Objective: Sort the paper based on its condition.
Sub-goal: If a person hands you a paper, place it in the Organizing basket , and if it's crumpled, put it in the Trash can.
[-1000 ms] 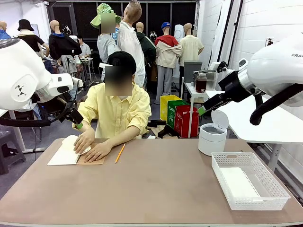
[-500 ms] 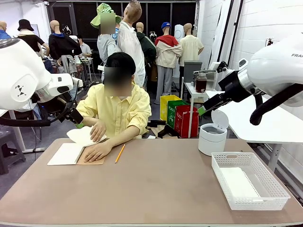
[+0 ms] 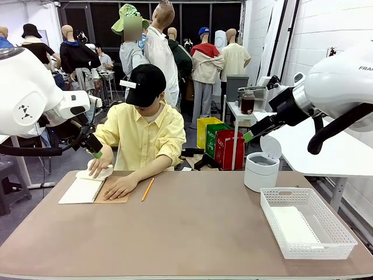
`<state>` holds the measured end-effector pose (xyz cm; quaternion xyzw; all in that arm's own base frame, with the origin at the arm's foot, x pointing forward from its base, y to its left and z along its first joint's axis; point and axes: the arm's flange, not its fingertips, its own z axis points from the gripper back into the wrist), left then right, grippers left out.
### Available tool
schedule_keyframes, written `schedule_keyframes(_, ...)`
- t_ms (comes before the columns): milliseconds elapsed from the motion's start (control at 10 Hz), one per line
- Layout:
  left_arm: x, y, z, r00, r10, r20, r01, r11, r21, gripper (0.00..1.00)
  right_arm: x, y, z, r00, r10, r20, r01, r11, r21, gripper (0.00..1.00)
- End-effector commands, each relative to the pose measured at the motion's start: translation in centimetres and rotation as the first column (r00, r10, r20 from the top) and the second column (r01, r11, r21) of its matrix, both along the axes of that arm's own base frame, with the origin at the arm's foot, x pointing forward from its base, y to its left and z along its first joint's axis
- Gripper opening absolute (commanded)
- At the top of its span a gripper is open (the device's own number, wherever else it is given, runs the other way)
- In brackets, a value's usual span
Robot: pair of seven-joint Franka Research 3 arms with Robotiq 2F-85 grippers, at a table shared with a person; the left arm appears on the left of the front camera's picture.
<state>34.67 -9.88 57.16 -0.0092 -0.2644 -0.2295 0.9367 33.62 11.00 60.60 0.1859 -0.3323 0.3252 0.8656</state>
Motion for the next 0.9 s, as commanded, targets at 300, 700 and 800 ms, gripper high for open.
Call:
schedule_keyframes(300, 0.02, 0.15, 0.03, 1.0, 0.0, 0.002, 0.0, 1.0, 0.004, 1.0, -0.03, -0.02, 0.08, 1.0, 0.006, -0.007, -0.006, 1.0, 0.0, 1.0)
schedule_keyframes(700, 0.02, 0.15, 0.03, 1.0, 0.0, 0.002, 0.0, 1.0, 0.004, 1.0, -0.03, -0.02, 0.08, 1.0, 0.006, -0.007, -0.006, 1.0, 0.0, 1.0)
schedule_keyframes(800, 0.02, 0.15, 0.03, 1.0, 0.0, 0.002, 0.0, 1.0, 0.004, 1.0, -0.03, -0.02, 0.08, 1.0, 0.006, -0.007, -0.006, 1.0, 0.0, 1.0)
